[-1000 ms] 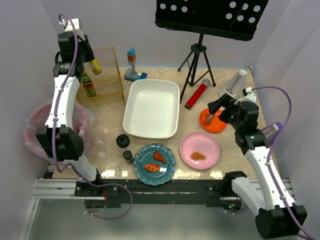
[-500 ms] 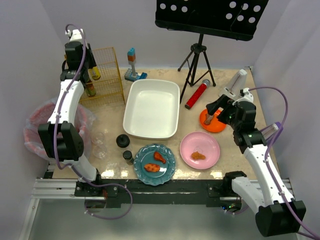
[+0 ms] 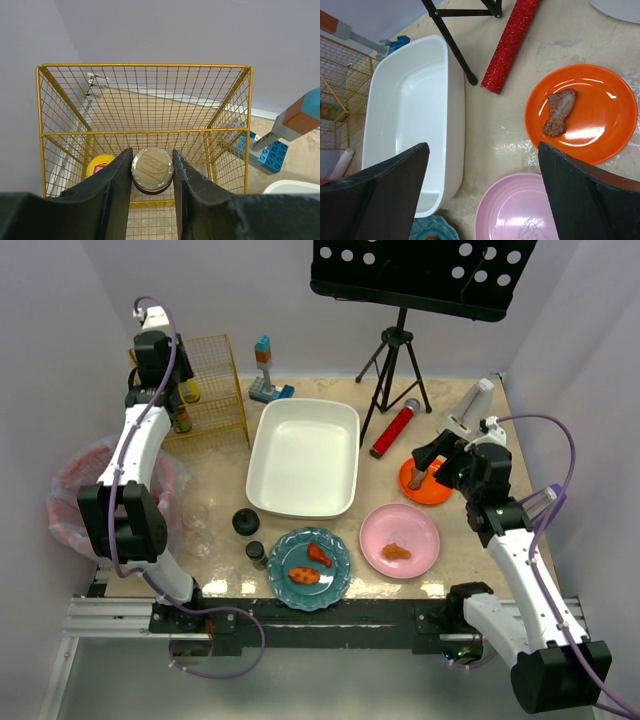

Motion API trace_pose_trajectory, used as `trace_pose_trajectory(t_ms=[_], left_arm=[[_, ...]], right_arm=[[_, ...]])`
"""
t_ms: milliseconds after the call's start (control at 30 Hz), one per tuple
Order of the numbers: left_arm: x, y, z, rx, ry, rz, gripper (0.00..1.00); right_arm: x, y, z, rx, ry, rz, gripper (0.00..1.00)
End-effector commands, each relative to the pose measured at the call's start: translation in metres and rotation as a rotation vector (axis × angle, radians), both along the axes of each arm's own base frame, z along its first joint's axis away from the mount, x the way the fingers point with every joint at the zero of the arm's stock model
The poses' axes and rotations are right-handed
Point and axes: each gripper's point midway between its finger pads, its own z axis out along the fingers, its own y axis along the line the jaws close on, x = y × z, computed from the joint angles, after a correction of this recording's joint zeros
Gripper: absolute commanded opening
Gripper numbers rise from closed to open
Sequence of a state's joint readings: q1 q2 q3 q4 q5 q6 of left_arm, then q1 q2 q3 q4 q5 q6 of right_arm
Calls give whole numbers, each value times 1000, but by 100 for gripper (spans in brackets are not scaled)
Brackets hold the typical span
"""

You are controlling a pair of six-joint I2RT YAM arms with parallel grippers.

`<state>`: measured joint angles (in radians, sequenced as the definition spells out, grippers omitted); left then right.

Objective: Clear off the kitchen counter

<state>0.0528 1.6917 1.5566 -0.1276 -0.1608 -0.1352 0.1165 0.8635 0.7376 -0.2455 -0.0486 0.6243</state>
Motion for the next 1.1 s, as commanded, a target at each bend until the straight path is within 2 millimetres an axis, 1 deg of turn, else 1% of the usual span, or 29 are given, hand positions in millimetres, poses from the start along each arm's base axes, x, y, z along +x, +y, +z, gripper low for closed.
trace_pose_trajectory(t_ms=[0,100,133,433,867,1067], left_arm=[[-1,3,49,19,-153,7,0],[1,4,37,18,-130,8,0],[1,4,30,17,-115,10,0],[4,3,0,11,-56,9,0],[12,-2,-27,-14,-7,-17,0],[15,-7,-38,-26,13,-40,0]], right_arm=[[3,2,9,-3,-42,22,95],[3,2,8,-1,-38,23,95],[2,3,8,-1,-38,24,95],[1,2,9,-5,-37,21,95],[2,1,12,-6,-39,18,95],[1,1,11,-9,-36,17,95]])
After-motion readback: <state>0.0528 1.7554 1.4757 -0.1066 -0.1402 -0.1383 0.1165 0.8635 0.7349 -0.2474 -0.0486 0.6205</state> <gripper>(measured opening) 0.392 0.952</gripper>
